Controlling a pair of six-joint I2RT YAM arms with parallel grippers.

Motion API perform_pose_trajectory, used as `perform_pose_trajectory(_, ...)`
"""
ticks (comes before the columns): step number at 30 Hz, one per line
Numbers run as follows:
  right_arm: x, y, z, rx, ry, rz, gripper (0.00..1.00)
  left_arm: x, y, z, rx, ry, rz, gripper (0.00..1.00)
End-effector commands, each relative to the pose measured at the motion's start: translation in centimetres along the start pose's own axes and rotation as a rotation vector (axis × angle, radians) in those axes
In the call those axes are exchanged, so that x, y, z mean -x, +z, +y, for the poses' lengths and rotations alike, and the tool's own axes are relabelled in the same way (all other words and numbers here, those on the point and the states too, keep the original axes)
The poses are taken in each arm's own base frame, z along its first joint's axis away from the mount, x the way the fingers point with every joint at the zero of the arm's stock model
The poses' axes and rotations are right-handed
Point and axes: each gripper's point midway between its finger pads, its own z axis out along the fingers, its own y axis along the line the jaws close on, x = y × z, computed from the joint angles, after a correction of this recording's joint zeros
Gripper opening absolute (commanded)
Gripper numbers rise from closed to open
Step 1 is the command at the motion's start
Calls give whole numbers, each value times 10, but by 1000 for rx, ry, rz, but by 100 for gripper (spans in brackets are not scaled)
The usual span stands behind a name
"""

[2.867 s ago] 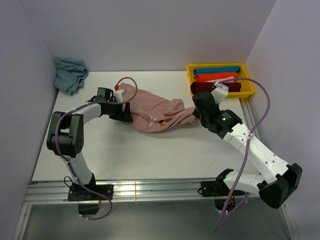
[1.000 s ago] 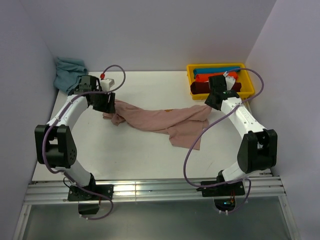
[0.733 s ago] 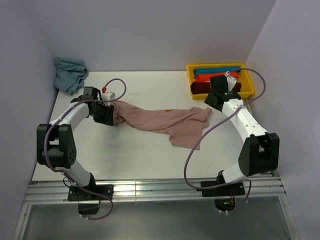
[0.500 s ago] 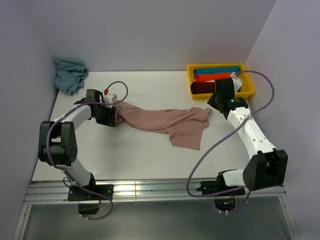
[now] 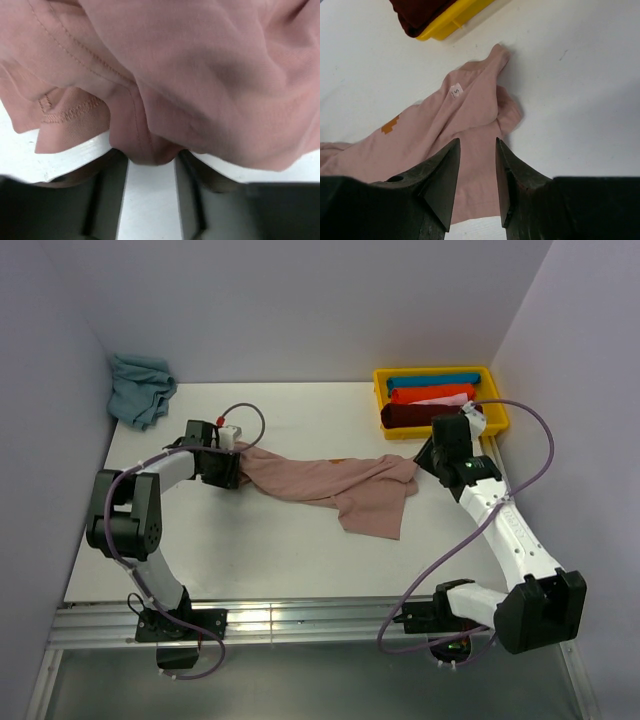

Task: Roll the t-shirts
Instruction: Flatten the tshirt

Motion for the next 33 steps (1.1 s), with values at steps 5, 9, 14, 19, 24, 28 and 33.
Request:
perform_pose_trajectory(5,-9,-8,9,46,15,-15,41,-2,8,1,70,11,-4,25)
perform_pose_trajectory(9,-18,-6,9,45,2,-2,39,-2,-7,0,82,30,-6,9)
perform_pose_trajectory(14,-32,-1,8,40,-17,27,39,8,-44,-3,79,87,-9,6)
perform_pose_trajectory(19,-51,8,3,24,-23,64,39,21,-72,-2,75,151,-22,7)
perform_pose_trajectory(24,-63,22,-4,-8,-27,80,47,19,-83,7,72,160,-9,8)
perform_pose_trajectory(28,-67,37,-1,-21,-46,94,48,19,-85,7,63,157,-1,8)
perform_pose_trajectory(33,-76,66,4,-44,-77,150,49,24,-87,11,68,152,-7,7)
